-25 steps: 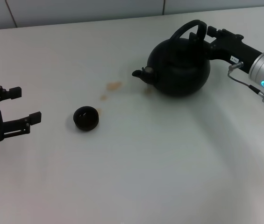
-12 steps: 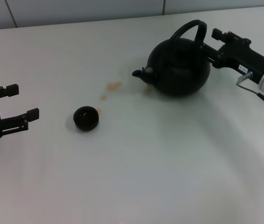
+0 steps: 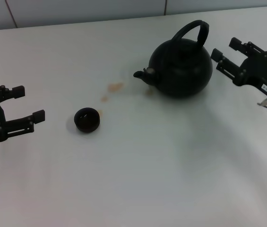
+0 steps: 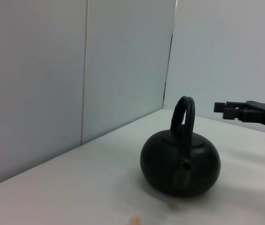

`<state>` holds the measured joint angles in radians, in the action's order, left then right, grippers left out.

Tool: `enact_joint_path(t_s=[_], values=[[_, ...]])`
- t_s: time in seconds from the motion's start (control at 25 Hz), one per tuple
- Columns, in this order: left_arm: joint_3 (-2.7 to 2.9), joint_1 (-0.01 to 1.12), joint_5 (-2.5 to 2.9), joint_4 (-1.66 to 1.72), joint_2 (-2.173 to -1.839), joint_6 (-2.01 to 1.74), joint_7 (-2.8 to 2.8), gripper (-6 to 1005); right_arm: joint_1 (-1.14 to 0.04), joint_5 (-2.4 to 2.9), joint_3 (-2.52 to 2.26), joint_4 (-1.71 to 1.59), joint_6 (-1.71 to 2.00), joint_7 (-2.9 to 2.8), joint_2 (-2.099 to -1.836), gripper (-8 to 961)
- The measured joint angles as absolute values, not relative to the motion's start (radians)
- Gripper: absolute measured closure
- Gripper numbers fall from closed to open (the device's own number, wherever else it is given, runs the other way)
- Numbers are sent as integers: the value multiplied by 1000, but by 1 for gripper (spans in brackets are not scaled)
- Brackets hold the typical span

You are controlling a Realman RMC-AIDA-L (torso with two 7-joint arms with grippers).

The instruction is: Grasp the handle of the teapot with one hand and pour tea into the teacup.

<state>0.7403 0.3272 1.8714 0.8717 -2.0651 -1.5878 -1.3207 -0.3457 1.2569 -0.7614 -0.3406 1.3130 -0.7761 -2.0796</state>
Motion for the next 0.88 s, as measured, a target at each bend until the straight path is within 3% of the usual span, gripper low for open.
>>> enact_joint_path(t_s=[0.88], values=[[740,297,1786,767,-2062,-1820,-1221,139,-359,1760,-769,-614,1725,-987,-2075,321]])
